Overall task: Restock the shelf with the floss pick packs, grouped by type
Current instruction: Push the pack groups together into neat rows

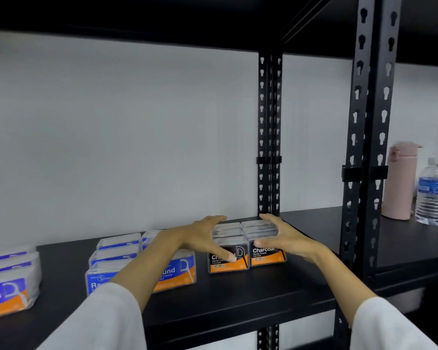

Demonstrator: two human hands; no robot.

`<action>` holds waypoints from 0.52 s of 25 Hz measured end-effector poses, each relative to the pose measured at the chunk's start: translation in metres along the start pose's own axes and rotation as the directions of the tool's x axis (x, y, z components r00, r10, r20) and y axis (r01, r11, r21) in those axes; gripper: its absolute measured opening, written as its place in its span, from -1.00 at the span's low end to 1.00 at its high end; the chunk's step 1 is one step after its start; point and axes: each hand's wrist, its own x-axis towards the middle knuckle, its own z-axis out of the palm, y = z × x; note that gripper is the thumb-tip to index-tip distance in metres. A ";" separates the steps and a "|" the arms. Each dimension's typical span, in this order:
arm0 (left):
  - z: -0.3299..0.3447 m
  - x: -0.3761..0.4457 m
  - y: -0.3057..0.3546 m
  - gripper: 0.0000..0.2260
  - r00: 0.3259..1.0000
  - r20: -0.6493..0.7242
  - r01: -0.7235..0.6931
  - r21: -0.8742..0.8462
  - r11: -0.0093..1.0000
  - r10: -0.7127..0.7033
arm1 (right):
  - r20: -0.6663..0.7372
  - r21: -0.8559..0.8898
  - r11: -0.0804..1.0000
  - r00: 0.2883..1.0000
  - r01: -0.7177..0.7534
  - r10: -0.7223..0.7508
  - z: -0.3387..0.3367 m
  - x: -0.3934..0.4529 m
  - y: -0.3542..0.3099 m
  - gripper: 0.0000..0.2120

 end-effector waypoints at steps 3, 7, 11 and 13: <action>0.009 0.011 0.006 0.00 0.998 0.038 0.046 0.041 0.998 -0.047 | 0.025 -0.089 0.996 1.000 0.009 -0.007 -0.002 0.005 0.005 -0.11; 0.012 0.011 0.013 0.04 0.992 0.062 0.101 0.143 0.985 -0.110 | 0.042 -0.117 0.992 0.999 0.037 -0.032 -0.005 0.000 0.005 -0.19; 0.011 0.006 0.020 0.05 0.987 0.072 0.127 0.199 0.972 -0.144 | 0.059 -0.097 0.995 0.998 0.036 -0.030 -0.005 -0.008 0.002 -0.20; 0.013 0.004 0.024 0.04 0.988 0.064 0.126 0.199 0.972 -0.141 | 0.066 -0.091 0.995 0.997 0.035 -0.029 -0.006 -0.014 0.002 -0.17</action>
